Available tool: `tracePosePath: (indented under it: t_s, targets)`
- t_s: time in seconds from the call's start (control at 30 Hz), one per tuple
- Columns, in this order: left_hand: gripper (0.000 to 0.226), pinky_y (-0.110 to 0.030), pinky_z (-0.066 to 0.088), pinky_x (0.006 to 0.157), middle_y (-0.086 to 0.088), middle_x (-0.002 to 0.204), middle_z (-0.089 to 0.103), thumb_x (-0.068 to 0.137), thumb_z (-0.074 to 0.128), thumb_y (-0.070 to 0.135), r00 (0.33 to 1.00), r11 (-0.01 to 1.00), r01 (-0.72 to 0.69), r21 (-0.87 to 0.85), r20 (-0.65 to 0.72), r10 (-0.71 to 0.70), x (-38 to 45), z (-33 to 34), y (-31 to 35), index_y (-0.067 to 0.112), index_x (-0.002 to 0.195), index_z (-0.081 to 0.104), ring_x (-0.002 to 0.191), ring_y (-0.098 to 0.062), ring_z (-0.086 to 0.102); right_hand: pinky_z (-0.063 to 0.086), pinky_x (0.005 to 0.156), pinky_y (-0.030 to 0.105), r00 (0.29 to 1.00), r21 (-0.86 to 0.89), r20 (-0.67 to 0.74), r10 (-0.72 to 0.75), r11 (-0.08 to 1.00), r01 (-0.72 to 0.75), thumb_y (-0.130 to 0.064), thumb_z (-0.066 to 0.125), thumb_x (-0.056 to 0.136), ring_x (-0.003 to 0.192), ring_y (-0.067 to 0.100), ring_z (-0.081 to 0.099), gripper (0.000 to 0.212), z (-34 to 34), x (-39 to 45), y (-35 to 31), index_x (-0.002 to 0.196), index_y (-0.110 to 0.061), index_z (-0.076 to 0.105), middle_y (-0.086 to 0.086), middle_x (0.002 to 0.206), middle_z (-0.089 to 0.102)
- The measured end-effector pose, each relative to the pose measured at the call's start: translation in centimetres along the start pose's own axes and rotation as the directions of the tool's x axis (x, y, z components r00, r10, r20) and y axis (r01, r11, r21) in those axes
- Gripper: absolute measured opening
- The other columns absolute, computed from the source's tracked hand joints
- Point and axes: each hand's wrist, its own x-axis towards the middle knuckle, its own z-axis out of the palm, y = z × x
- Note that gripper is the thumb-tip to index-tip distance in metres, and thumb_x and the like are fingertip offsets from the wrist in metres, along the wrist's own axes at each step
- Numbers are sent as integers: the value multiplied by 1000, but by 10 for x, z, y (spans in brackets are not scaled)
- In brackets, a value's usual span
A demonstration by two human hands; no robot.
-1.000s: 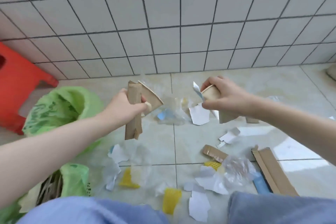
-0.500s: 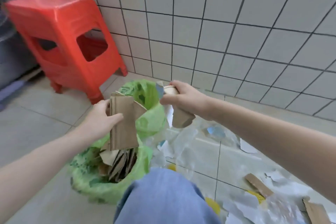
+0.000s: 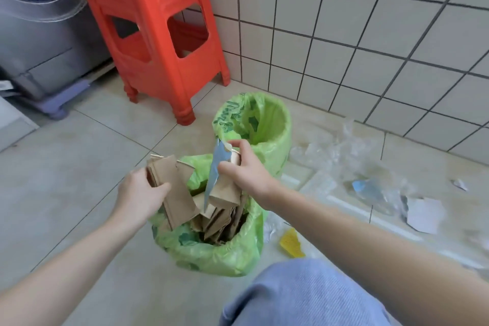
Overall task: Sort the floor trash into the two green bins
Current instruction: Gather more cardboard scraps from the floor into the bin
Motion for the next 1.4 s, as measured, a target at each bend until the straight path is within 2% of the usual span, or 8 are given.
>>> tracePosePath:
  t_s: [0.13,0.33,0.6,0.87,0.97,1.07,1.2,1.4]
  targets:
    - [14,-31,37,73,-7,95,50,79,66,14,997,995,-79,58,-5,79,-3,28,-9,7,87,56,83,-25,49,47,57,17,1000,-37,-7,-10,999,10,-12,58,84,66,5,57,46,14,11,24,122,-26,37,-3,97,55]
    - [32,-27,39,83,0,106,36,83,61,8,967,957,-252,142,75,244,-10,60,-26,7,113,53,91,-24,49,37,77,24,994,-444,48,-94,890,105,-24,57,77,96,12,47,55,26,21,70,128,-17,38,5,123,48]
    - [25,-41,45,89,2,102,38,85,55,48,951,957,-178,231,289,107,-15,70,-30,24,84,48,107,-26,51,34,99,26,983,-619,170,-66,769,159,-53,62,77,119,16,36,86,23,10,80,141,-8,27,0,133,33]
    - [27,-35,45,89,8,127,41,79,65,33,948,942,-301,152,157,278,-11,45,-27,20,101,57,111,-18,51,35,79,26,967,-725,254,21,666,176,-34,70,79,97,17,40,48,8,-12,65,102,-16,32,0,106,34]
    - [24,-33,41,74,3,104,47,78,63,16,932,926,-343,159,178,315,-13,43,-23,18,95,47,92,-23,52,36,98,30,991,-742,131,-22,661,112,-31,70,81,127,27,36,90,-1,-8,59,146,-10,11,8,137,30]
    - [37,-34,42,72,1,107,50,79,58,9,917,916,-361,173,246,314,-20,47,-22,23,106,37,92,-26,53,34,108,36,985,-733,116,-128,658,172,-27,75,77,132,28,34,116,-3,-4,57,149,-22,-16,8,144,23]
    - [72,-40,47,90,-1,136,41,79,54,8,883,902,-361,236,397,250,-27,61,-27,33,140,25,116,-29,52,39,103,35,955,-811,253,-158,503,298,-33,73,78,130,27,37,91,1,-3,61,148,-13,18,5,149,19]
    - [54,-40,47,85,-7,126,46,85,50,14,875,896,-328,299,455,168,-19,83,-32,28,135,35,108,-31,54,40,104,40,954,-848,280,-110,437,299,-46,61,86,132,26,36,77,12,-1,81,144,-9,26,6,145,29]
